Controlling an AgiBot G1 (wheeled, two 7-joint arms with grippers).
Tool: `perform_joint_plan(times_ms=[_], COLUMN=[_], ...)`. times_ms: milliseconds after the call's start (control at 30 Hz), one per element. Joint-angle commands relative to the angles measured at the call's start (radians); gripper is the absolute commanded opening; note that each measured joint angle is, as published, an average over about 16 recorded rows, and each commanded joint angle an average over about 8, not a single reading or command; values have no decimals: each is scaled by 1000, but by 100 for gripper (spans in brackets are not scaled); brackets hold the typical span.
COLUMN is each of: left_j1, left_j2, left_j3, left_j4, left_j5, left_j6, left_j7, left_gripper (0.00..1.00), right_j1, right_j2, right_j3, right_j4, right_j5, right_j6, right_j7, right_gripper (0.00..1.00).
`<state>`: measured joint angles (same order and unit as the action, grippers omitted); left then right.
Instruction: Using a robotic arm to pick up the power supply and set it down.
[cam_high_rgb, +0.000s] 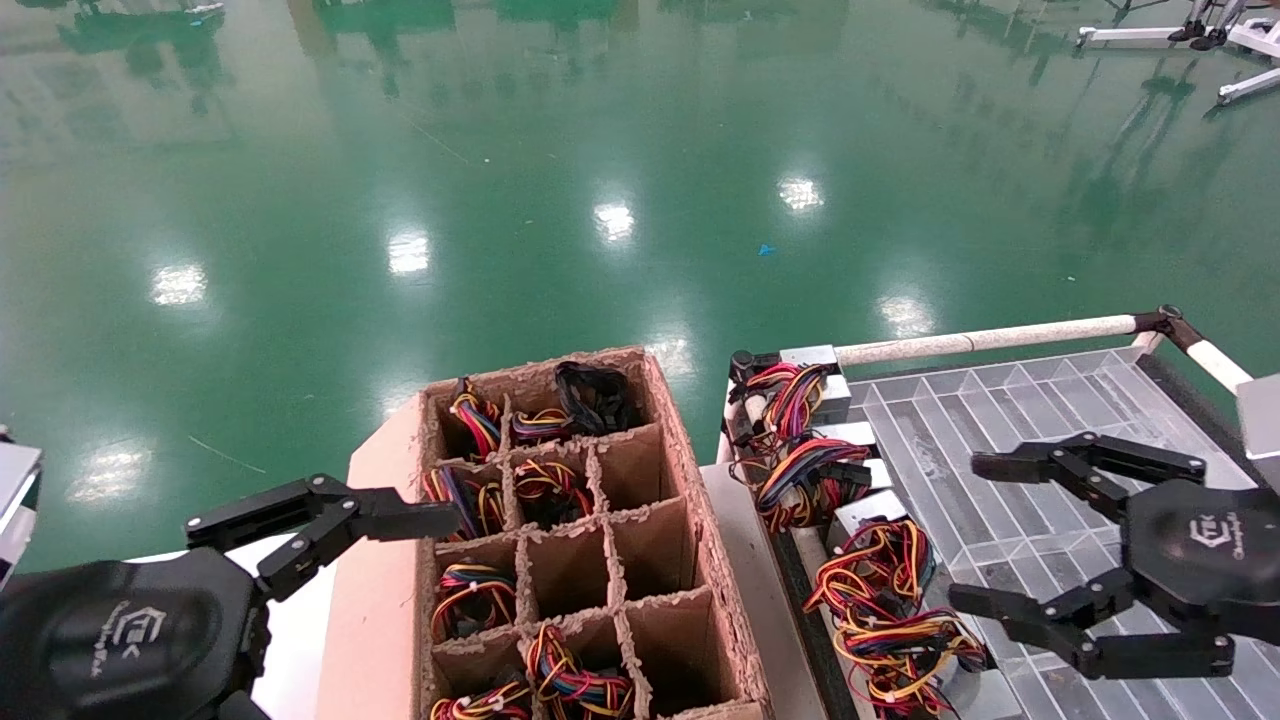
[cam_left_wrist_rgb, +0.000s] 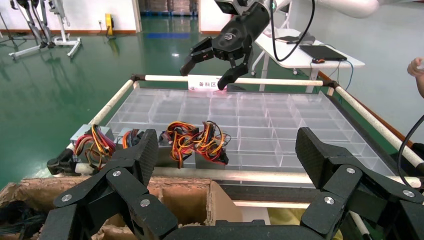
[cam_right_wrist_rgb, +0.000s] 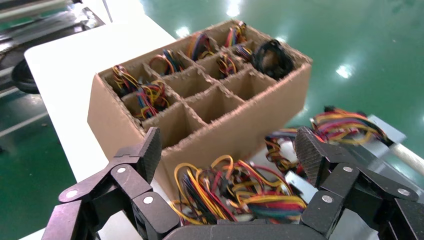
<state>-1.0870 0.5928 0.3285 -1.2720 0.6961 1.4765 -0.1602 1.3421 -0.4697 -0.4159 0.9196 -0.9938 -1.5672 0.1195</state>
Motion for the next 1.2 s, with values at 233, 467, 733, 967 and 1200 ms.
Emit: perform_joint_plan(times_ms=[233,467,733,967,1200], left_j1=[0,0,0,0,0], left_j2=[0,0,0,0,0], left_j3=[0,0,1,1,1], left_j4=[0,0,0,0,0], left_j5=[0,0,0,0,-1], left_j6=[0,0,0,0,0], left_j7=[0,0,0,0,0], left_gripper=[100,100,100,100,100], right_j1=[-42,-78,-120,-157,-194], right_j2=[-22,-41,-64,-83,-102], right_j3=[21,40,61,80,99], right_j4=[57,107,164,214,264], right_j5=[41,77,118,154,190], right_j6=[11,21,32,42,52], right_j7=[11,20,31,40,49], right_gripper=[100,100,100,100,100])
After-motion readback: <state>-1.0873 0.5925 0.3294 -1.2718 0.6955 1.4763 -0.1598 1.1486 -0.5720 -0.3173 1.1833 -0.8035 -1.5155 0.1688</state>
